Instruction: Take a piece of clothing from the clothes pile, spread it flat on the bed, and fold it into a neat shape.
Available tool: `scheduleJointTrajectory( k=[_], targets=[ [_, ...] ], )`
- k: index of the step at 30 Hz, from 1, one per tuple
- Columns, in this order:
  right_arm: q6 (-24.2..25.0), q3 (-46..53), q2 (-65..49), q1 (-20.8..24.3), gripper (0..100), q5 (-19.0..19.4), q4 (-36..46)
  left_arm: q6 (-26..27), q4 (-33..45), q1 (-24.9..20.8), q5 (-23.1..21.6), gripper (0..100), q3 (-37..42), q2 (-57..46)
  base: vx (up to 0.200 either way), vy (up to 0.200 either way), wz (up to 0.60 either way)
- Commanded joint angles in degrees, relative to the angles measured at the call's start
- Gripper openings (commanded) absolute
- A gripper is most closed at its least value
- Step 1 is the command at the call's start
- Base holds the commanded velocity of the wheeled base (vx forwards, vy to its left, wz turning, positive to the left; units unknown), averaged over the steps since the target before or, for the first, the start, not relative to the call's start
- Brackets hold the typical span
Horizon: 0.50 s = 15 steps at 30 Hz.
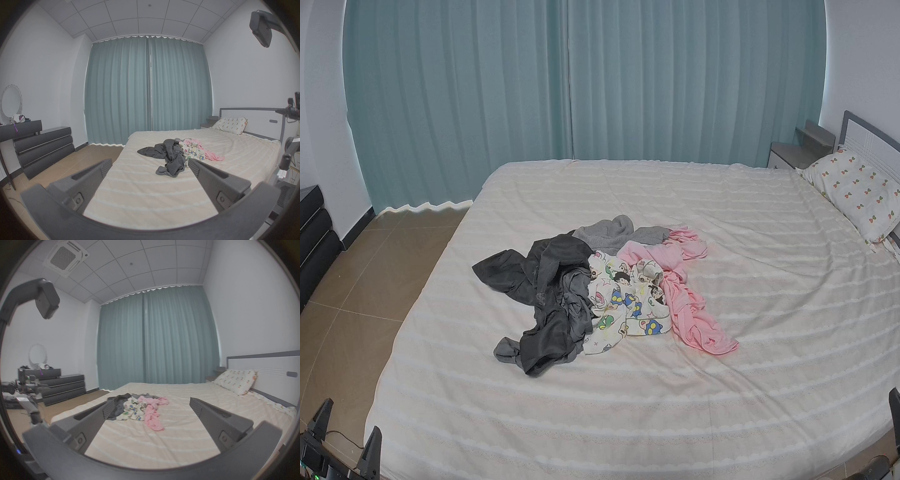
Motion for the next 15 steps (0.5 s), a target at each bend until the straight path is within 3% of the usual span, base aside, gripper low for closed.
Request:
scheduleJointTrajectory(
  k=[1,9,15],
  targets=[
    [5.7,-2.3,28.2,4.3,100,10.0,-4.4,0.0,0.0,0.0,0.0,100,0.9,-0.5,0.0,0.0,0.0],
    [14.0,-4.1,56.5,16.4,100,10.3,-21.2,0.0,0.0,0.0,0.0,100,0.9,-0.5,0.0,0.0,0.0],
    [21.0,-8.4,70.9,21.6,100,9.8,-29.9,0.0,0.0,0.0,0.0,100,0.9,-0.5,0.0,0.0,0.0]
  ],
)
